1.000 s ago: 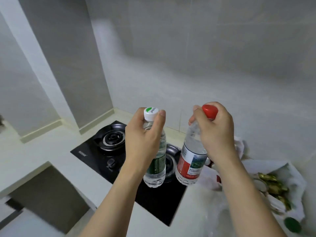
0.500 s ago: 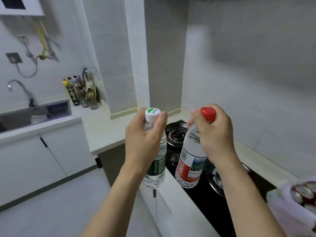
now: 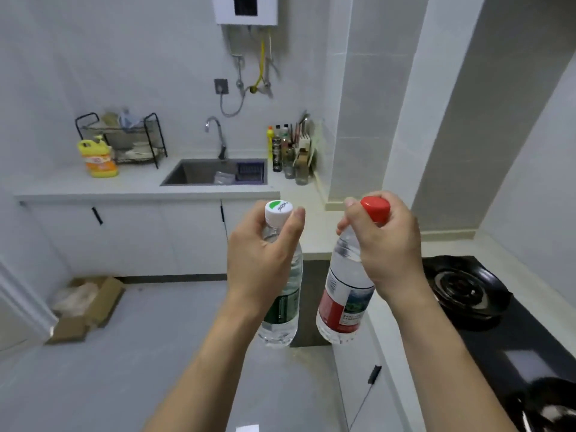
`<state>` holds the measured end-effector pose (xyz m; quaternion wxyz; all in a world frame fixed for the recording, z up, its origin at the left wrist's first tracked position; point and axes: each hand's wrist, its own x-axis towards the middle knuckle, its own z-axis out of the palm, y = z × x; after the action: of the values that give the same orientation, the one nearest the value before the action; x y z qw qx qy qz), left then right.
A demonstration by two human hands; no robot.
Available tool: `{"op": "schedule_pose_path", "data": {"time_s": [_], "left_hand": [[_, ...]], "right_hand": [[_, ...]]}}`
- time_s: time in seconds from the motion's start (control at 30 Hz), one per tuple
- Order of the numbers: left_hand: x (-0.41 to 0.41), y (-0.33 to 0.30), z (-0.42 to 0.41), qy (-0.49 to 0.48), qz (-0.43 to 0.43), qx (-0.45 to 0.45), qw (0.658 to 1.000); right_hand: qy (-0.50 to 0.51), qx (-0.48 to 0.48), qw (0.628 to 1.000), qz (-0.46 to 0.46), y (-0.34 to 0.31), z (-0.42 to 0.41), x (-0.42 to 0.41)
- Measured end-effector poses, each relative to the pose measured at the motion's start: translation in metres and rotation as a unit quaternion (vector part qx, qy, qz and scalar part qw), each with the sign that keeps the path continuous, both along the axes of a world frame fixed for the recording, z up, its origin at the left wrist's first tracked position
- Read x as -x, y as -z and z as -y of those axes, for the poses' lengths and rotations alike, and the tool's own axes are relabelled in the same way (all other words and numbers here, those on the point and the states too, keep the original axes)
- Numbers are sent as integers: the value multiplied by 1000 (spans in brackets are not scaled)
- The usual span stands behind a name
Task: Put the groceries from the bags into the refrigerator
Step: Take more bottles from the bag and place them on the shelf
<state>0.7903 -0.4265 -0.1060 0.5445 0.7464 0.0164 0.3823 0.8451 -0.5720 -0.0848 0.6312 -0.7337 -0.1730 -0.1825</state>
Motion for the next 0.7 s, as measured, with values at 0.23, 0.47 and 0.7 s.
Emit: {"op": "schedule_pose_path", "data": {"time_s": [0.23,0.47,0.7], "left_hand": [[42,-6,-66,-160,-9,13,987],[103,0,-111,-318,-5,24,948],[189,-1,-135,-468,-9,13,883]], "right_hand": [[-163,9,987,-1,2,-93,-1],[-320,24,947,-8,11,-174,26],[-464,12,886,-18,13,-243,95]]}}
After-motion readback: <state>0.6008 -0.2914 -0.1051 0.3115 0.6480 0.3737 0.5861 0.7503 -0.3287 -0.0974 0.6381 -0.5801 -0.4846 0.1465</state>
